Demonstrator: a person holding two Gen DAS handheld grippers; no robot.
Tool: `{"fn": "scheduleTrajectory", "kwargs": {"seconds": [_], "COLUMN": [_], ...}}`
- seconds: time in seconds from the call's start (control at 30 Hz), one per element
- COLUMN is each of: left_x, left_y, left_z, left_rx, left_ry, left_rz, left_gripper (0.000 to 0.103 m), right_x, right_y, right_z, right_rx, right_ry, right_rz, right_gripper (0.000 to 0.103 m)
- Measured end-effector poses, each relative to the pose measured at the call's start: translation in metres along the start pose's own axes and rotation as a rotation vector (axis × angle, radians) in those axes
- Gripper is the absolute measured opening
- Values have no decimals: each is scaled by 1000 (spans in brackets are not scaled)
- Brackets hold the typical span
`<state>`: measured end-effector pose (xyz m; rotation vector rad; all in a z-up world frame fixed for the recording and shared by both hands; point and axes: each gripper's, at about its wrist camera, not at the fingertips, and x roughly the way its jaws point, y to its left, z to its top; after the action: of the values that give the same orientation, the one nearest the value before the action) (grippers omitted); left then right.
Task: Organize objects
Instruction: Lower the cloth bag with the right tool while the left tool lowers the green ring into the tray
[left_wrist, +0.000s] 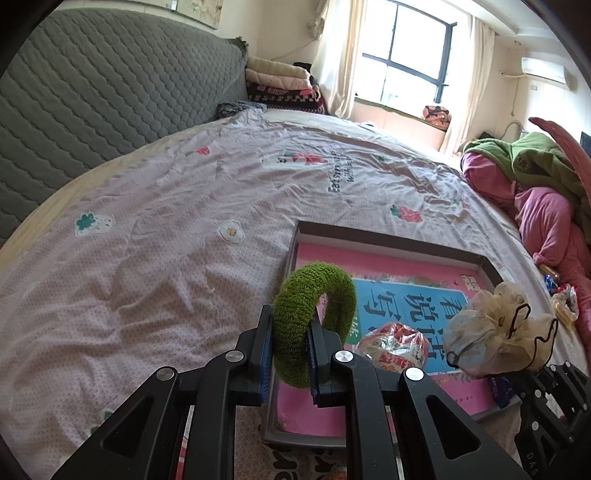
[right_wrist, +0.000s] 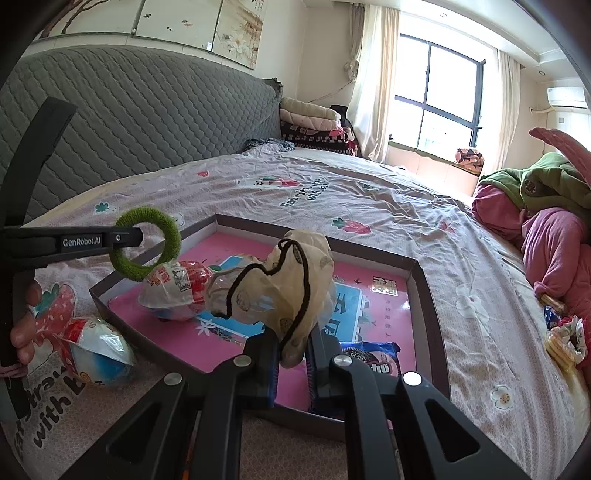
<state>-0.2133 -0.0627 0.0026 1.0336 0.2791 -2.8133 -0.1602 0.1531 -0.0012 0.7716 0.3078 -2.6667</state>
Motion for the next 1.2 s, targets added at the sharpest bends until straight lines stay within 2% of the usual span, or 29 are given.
{"fn": "scheduleTrajectory", "kwargs": {"seconds": [0.4, 0.83, 1.13, 1.2], "left_x": [12, 11, 9, 9], "left_y": [-15, -18, -18, -17], "left_z": [-13, -23, -30, -31], "left_rx": [58, 53, 45, 40], "left_ry": [71, 133, 165, 173], "left_rz": [-32, -70, -92, -96], "left_gripper": [16, 16, 16, 16], "right_x": [11, 18, 22, 22], "right_y": [6, -4, -21, -22], "right_z": [-4, -7, -7, -7], "right_rx": [-21, 51, 165, 179], "right_ry": [70, 132, 164, 167], "right_rz": [15, 56, 114, 132], "right_gripper": [13, 14, 20, 25]}}
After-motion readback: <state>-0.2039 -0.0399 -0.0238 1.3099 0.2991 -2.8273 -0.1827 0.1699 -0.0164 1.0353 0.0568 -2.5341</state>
